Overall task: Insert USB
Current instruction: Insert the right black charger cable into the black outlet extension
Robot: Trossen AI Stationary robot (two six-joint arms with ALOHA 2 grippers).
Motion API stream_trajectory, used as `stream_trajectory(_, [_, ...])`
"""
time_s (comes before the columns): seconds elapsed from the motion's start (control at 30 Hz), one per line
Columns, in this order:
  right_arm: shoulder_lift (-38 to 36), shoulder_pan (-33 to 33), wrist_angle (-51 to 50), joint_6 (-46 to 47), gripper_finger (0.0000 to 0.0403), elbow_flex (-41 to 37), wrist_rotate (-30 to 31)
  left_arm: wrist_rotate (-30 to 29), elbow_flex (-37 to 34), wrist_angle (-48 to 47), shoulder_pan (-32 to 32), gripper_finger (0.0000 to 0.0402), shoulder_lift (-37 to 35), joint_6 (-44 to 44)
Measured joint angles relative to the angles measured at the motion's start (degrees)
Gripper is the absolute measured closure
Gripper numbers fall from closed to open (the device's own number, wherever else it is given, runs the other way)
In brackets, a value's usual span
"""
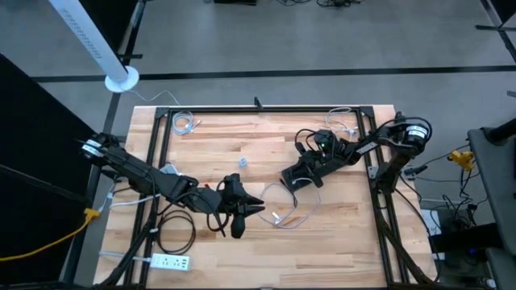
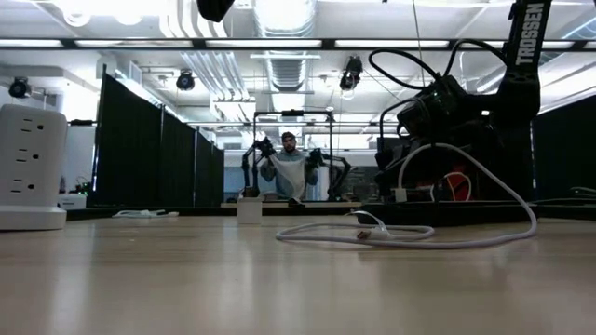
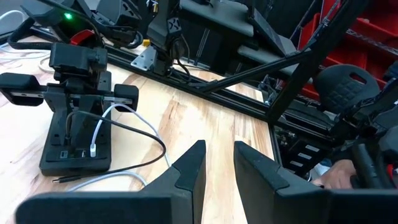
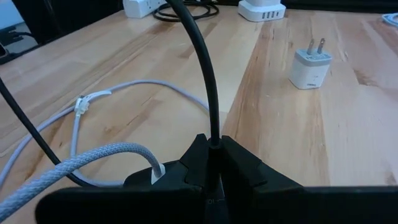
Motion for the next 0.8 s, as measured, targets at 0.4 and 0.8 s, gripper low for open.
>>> stream_trajectory(0.4, [-13.09,-0.04,-0.56,8.35,0.0388,0.21,3.83,-4.58,0.00,-0.80,0.63,0.0338,0.00,8.07])
stream_trajectory(0.8, [-23.69,2.62,-2.80,28.11,0.0388,2.01,16.42,-13.57,0.00,-2.85,2.04,0.0338,0.00,14.09])
